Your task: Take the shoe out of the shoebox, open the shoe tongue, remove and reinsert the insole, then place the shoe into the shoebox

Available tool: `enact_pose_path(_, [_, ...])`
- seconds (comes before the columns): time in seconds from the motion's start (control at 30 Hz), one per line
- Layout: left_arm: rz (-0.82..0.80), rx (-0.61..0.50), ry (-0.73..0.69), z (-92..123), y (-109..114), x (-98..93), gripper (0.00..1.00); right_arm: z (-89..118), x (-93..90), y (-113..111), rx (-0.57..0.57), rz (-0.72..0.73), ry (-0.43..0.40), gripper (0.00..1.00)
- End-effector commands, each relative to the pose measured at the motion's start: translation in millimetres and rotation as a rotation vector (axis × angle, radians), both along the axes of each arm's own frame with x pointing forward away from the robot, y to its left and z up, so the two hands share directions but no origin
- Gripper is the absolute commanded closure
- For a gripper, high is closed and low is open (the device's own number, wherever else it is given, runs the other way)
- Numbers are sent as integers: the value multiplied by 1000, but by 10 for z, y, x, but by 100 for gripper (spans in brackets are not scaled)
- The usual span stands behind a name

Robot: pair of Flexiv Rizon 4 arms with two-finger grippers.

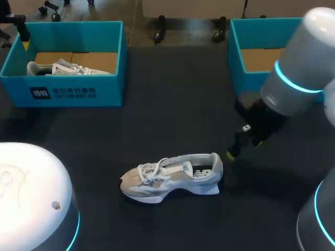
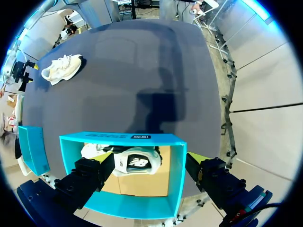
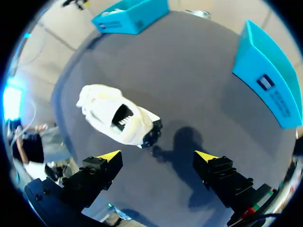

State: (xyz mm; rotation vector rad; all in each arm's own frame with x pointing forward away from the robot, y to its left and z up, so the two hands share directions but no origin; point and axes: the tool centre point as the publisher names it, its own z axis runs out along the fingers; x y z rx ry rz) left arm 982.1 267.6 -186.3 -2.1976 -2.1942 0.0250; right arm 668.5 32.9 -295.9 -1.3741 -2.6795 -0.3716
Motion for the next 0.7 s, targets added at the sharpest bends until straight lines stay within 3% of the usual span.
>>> enact_pose_path(0.03, [-1, 3, 1, 7, 3, -2, 0, -37, -50, -94, 361, 111, 105, 0])
enact_pose_path(0.1, [-1, 3, 1, 7, 3, -2, 0, -37, -50, -94, 361, 111, 105, 0])
enact_pose_path(0.2, [-1, 3, 1, 7, 3, -2, 0, -2, 6, -94, 518, 170, -55, 0])
enact_pose_path(0.27, [-1, 3, 1, 7, 3, -2, 0, -1, 34, -114, 487, 181, -153, 0])
enact_pose_path(0.47, [-1, 3, 1, 7, 3, -2, 0, -34, 47, -164, 615, 202, -379, 0])
enact_pose_path(0.5, [-1, 3, 1, 7, 3, -2, 0, -48, 30, -183, 576, 197, -434, 0])
enact_pose_path(0.7, [-1, 3, 1, 7, 3, -2, 0, -71, 16, -222, 597, 197, -446, 0])
